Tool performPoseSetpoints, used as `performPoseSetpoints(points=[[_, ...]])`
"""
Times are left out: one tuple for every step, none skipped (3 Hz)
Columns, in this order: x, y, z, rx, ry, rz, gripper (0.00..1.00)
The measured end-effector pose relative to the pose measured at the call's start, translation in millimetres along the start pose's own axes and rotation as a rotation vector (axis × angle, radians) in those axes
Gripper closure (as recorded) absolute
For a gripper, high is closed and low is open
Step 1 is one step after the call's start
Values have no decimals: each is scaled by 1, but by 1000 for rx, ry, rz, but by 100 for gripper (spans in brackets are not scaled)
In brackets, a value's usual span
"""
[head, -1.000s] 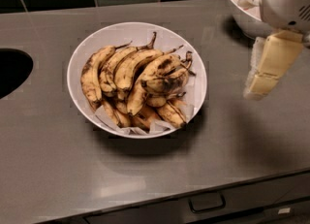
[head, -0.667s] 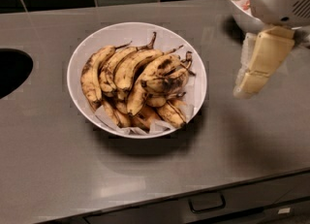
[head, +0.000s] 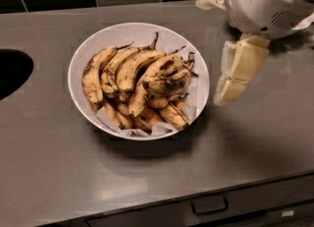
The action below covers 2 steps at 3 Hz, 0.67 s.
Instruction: Pick banana from white bowl
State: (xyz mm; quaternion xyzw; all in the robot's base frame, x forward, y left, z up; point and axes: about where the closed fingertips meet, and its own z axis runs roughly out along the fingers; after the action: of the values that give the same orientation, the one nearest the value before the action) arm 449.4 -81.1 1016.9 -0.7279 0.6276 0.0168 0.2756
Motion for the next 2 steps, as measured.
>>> performPoseSetpoints(points=[[0, 0, 0, 0, 0, 0, 0], [-9, -3, 13, -19, -23, -27, 0]])
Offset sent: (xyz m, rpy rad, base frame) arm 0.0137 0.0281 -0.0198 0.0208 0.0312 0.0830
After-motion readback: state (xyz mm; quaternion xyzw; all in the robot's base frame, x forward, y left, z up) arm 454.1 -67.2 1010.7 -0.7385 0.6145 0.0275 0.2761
